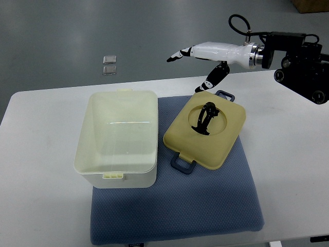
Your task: Open white storage box with right hand
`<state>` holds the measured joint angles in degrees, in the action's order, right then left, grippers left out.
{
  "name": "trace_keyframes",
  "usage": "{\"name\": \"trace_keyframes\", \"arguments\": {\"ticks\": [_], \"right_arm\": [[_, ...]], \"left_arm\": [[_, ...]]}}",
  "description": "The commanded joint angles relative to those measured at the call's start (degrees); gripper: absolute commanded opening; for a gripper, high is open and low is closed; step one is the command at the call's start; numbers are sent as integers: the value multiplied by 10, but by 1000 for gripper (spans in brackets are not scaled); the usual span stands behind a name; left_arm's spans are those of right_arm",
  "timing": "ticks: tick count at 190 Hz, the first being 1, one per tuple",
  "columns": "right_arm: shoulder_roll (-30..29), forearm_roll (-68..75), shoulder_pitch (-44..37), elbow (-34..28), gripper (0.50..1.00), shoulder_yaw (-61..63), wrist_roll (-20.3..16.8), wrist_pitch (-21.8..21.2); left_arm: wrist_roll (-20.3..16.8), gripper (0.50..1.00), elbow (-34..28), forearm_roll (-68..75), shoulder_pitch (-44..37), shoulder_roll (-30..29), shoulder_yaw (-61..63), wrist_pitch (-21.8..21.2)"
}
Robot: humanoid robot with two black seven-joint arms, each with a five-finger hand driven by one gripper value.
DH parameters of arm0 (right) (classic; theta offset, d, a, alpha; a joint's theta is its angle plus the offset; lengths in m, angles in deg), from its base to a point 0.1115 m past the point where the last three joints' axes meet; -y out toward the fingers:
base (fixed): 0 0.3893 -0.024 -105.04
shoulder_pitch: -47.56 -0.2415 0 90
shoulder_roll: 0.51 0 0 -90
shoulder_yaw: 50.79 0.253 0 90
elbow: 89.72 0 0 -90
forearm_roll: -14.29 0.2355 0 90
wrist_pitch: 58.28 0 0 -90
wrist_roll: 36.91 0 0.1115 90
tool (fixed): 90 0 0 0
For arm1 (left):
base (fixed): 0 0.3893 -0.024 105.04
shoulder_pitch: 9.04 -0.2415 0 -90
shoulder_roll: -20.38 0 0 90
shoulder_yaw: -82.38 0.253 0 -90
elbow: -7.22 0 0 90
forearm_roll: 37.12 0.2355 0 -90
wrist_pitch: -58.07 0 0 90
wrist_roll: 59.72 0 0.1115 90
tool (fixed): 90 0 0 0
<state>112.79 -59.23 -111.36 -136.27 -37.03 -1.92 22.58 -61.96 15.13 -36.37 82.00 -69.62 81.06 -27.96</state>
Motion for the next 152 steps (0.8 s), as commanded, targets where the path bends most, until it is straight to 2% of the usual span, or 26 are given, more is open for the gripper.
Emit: {"name": "trace_keyframes", "arguments": {"ticks": [1,43,78,114,152], "right_arm": [[-4,98,31,4,915,49,0,1],[-32,299,131,14,915,174,-1,10],[-85,380,200,81,915,246,-3,37],[-109,452,234,110,915,254,-10,33],[-120,508,250,110,915,253,-50,30]], "left_arm": [[0,1000,0,0,0,0,0,0],[0,1000,0,-1,0,0,-1,0],[0,1000,0,-1,-1,0,0,0],[0,1000,0,0,-1,0,0,0],[0,1000,0,0,0,0,0,0]]}}
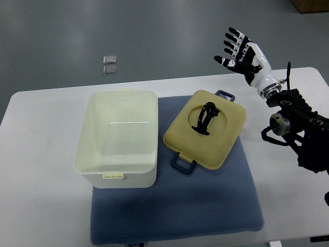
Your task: Open white storage box with right hand
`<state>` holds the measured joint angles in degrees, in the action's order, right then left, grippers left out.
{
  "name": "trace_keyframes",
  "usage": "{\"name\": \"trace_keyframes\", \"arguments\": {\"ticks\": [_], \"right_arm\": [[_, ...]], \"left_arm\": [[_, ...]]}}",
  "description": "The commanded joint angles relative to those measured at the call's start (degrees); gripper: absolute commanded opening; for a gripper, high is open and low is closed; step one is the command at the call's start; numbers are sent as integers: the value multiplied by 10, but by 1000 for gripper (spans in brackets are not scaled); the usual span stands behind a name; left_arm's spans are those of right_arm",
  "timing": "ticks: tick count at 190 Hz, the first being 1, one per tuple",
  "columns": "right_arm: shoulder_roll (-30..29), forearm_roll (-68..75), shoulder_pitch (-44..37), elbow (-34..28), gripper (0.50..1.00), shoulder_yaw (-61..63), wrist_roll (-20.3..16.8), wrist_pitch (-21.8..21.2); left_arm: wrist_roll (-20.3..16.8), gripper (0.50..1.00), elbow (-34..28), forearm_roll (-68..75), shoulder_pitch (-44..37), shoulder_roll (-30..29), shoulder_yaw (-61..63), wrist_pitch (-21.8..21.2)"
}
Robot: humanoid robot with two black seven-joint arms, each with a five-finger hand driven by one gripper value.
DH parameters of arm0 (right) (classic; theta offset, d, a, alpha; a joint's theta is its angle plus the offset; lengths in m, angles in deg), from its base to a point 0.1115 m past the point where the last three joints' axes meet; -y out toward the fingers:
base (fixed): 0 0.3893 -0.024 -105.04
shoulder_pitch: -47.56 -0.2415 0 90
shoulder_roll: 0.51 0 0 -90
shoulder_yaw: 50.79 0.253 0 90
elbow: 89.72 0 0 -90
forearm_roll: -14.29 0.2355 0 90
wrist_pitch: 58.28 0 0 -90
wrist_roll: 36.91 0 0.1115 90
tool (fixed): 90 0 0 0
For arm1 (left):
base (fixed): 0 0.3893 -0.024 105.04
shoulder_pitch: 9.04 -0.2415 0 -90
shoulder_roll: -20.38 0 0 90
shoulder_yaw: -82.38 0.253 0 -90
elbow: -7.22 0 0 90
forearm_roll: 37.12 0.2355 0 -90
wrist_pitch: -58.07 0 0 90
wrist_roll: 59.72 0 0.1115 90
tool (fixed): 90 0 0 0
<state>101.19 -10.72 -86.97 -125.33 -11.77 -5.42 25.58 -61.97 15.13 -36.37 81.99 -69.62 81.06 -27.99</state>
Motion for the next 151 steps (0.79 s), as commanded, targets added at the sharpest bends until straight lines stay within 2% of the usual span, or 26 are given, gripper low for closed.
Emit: {"name": "trace_keyframes", "arguments": {"ticks": [1,40,125,151], "right_arm": [[-4,23,6,0,915,0,-15,0],[-13,88,11,2,917,-1,-25,8],[-31,89,31,6,926,4,-18,16],[-40,89,33,6,926,4,-13,40]], "left_arm": [[0,1000,0,0,0,0,0,0],[1,1000,0,0,-1,0,0,0],[0,1000,0,0,0,0,0,0],[1,1000,0,0,0,0,0,0]]}}
